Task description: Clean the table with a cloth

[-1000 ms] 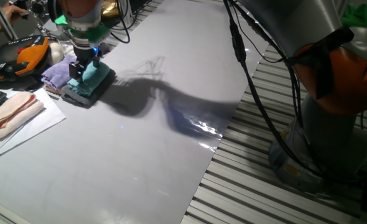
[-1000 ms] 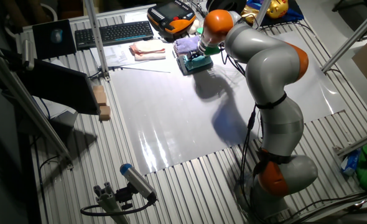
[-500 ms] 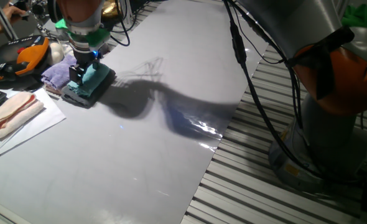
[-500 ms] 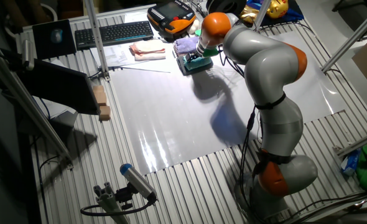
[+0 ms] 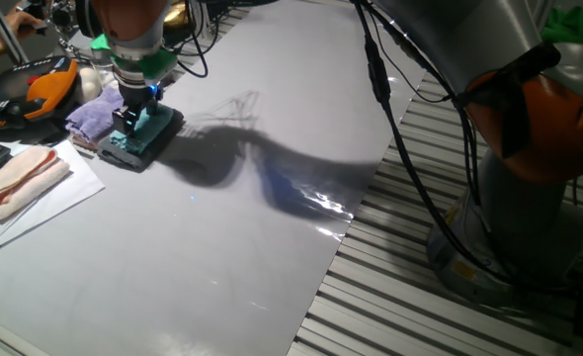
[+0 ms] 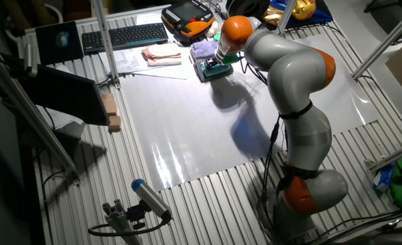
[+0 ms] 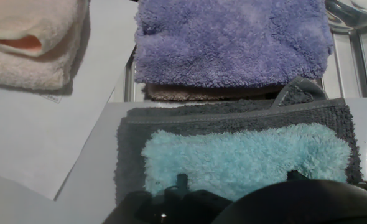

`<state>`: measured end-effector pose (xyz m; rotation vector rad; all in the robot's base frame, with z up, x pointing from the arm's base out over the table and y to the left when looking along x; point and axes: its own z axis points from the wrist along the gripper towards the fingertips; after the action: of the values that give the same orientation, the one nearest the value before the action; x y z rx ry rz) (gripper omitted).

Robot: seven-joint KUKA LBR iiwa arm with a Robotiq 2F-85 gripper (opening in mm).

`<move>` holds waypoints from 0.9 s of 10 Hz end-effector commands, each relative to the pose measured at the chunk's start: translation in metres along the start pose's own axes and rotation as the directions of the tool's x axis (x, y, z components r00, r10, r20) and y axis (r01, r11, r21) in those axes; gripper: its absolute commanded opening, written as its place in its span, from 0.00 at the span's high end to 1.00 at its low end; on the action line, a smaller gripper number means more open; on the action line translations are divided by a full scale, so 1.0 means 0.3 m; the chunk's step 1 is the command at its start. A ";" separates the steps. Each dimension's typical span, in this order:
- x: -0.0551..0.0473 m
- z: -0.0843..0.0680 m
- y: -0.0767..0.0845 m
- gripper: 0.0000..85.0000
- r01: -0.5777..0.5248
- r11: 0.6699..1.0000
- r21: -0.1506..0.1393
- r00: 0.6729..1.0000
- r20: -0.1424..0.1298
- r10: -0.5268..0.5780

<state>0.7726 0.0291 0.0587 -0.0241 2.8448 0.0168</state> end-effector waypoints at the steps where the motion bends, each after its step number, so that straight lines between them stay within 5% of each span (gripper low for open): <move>1: 0.001 0.003 0.000 0.20 0.000 1.000 0.000 1.000 0.001 0.000; 9: 0.006 0.023 0.002 0.20 0.006 1.000 -0.016 1.000 0.002 -0.006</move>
<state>0.7730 0.0298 0.0516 -0.0392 2.8438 0.0398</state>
